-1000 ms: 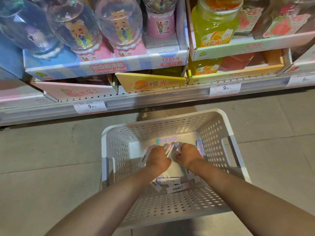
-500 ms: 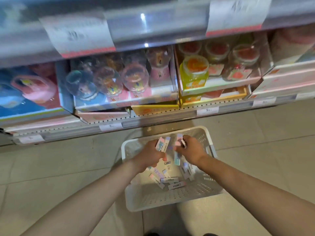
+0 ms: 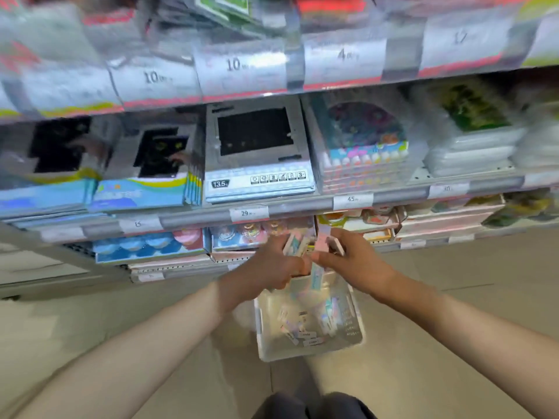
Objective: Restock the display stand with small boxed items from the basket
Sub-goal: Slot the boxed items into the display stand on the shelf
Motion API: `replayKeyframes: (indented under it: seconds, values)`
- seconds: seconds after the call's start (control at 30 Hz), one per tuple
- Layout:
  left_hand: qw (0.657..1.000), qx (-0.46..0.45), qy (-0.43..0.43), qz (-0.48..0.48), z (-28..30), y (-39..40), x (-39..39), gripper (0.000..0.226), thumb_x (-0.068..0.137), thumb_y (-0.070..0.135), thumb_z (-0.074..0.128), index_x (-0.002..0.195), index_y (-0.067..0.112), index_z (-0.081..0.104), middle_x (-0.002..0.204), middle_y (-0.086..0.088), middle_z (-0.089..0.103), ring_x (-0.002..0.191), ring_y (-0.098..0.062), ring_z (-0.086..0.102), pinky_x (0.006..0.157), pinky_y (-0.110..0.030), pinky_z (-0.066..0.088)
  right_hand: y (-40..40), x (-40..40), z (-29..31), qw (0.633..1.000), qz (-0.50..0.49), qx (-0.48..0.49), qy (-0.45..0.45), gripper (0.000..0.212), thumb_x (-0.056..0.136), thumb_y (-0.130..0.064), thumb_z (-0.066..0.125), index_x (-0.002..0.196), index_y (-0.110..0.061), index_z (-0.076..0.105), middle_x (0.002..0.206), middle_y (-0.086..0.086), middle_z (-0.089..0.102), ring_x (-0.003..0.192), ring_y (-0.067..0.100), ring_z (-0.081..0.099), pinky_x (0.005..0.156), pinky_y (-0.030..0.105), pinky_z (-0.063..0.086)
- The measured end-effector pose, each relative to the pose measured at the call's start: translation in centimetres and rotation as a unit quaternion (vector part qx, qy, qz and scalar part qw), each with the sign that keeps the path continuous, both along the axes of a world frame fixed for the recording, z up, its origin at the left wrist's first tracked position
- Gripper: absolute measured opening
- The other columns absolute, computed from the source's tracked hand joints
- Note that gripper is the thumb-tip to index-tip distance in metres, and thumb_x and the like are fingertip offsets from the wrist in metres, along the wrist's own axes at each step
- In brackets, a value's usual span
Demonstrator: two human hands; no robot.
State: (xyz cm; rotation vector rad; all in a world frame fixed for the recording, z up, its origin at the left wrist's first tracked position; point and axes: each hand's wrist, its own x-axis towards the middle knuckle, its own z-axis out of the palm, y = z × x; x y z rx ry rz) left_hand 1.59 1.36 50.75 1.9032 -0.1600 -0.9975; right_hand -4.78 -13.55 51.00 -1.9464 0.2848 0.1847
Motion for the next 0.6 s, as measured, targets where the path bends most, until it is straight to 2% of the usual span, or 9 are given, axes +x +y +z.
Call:
replayKeyframes:
  seconds: [0.03, 0.1, 0.2, 0.3, 0.37, 0.47, 0.53, 0.6]
  values:
    - [1.0, -0.009, -0.008, -0.004, 2.4, 0.2, -0.2, 0.02, 0.076, 0.006, 0.064, 0.079, 0.024, 0.056, 0.06, -0.004, 0.051, 0.039, -0.01, 0.038, 0.04, -0.018, 0.032, 0.1, -0.2, 2.4, 1.0, 0.002, -0.006, -0.015, 0.018, 0.08, -0.018, 0.068, 0.071, -0.013, 0.053, 0.066, 0.004, 0.055, 0.06, 0.017, 0.051, 0.059, 0.027, 0.04]
    - [0.999, -0.024, -0.032, -0.01, 7.4, 0.5, -0.7, 0.025, 0.081, -0.002, 0.057, 0.075, 0.022, 0.055, 0.062, -0.007, 0.049, 0.039, -0.008, 0.041, 0.038, -0.015, 0.033, 0.4, -0.6, 7.3, 0.999, 0.011, -0.002, -0.045, 0.01, 0.081, -0.016, 0.067, 0.075, -0.016, 0.058, 0.069, 0.004, 0.061, 0.064, 0.014, 0.055, 0.061, 0.026, 0.043]
    - [0.997, -0.047, -0.064, -0.017, 14.9, 1.0, -1.2, 0.025, 0.083, -0.002, 0.054, 0.068, 0.018, 0.056, 0.05, 0.003, 0.05, 0.032, 0.001, 0.041, 0.035, -0.011, 0.032, 1.1, -1.1, 14.4, 0.997, 0.024, 0.016, -0.073, 0.005, 0.082, -0.015, 0.065, 0.086, -0.014, 0.061, 0.073, -0.001, 0.063, 0.064, 0.008, 0.056, 0.063, 0.024, 0.045]
    - [0.996, -0.056, -0.076, -0.006, 22.0, 1.6, -1.6, 0.014, 0.082, 0.002, 0.055, 0.073, 0.013, 0.056, 0.052, -0.002, 0.046, 0.04, -0.011, 0.04, 0.037, -0.014, 0.031, 1.8, -1.8, 21.5, 0.995, 0.033, 0.033, -0.09, 0.006, 0.084, -0.018, 0.063, 0.082, -0.014, 0.059, 0.07, -0.002, 0.059, 0.062, 0.008, 0.053, 0.062, 0.025, 0.044]
    - [0.995, -0.073, -0.073, -0.007, 26.7, 2.2, -2.0, 0.015, 0.08, 0.003, 0.053, 0.07, 0.015, 0.054, 0.049, 0.002, 0.044, 0.041, -0.011, 0.037, 0.038, -0.015, 0.029, 2.2, -2.1, 26.1, 0.993, 0.045, 0.027, -0.109, 0.01, 0.085, -0.019, 0.061, 0.08, -0.011, 0.058, 0.069, 0.002, 0.056, 0.059, 0.008, 0.05, 0.058, 0.021, 0.041]
    - [0.99, -0.126, -0.055, -0.036, 34.1, 3.1, -2.5, 0.029, 0.08, -0.002, 0.048, 0.062, 0.02, 0.045, 0.041, 0.011, 0.036, 0.036, -0.003, 0.026, 0.036, -0.013, 0.023, 2.8, -2.6, 33.1, 0.986, 0.053, 0.052, -0.146, 0.007, 0.086, -0.015, 0.059, 0.079, -0.016, 0.06, 0.06, -0.011, 0.053, 0.052, 0.001, 0.043, 0.051, 0.013, 0.036]
    - [0.988, -0.133, -0.071, -0.038, 38.8, 3.6, -2.7, 0.019, 0.072, 0.003, 0.049, 0.065, 0.02, 0.045, 0.043, 0.012, 0.036, 0.037, -0.003, 0.024, 0.036, -0.013, 0.022, 3.3, -2.7, 37.7, 0.982, 0.081, 0.065, -0.159, 0.018, 0.088, -0.011, 0.055, 0.08, -0.026, 0.058, 0.055, -0.02, 0.055, 0.05, -0.002, 0.043, 0.05, 0.008, 0.033]
    - [0.985, -0.136, -0.1, -0.024, 42.7, 4.2, -2.9, 0.014, 0.066, 0.006, 0.049, 0.066, 0.019, 0.044, 0.041, 0.012, 0.035, 0.035, -0.004, 0.024, 0.036, -0.013, 0.022, 3.7, -2.6, 41.7, 0.978, 0.098, 0.074, -0.17, 0.022, 0.09, -0.007, 0.052, 0.086, -0.028, 0.056, 0.058, -0.026, 0.058, 0.053, -0.006, 0.049, 0.053, 0.005, 0.036]
